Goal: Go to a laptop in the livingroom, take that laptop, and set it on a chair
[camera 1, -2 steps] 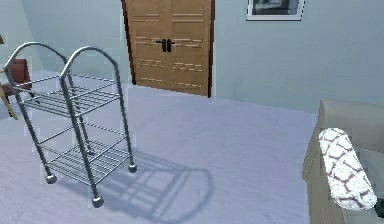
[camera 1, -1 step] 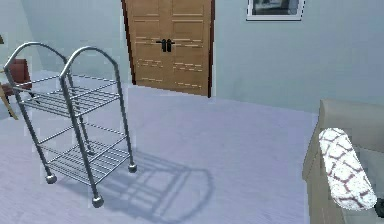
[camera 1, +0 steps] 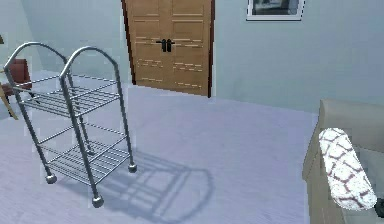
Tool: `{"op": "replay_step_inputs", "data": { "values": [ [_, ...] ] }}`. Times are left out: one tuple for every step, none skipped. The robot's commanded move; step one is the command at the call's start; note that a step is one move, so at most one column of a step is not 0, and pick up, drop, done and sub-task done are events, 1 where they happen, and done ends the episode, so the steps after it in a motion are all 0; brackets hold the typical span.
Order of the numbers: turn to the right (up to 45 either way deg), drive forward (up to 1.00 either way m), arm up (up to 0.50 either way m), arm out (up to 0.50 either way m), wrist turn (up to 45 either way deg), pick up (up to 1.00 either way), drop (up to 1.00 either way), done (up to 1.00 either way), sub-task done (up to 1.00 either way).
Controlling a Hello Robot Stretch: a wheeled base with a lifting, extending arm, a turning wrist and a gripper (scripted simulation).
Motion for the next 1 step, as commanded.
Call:
{"op": "replay_step_inputs", "data": {
  "values": [
    [0.0,0.0,0.0,0.0,45.0,0.0,0.0,0.0,0.0]
  ]
}}
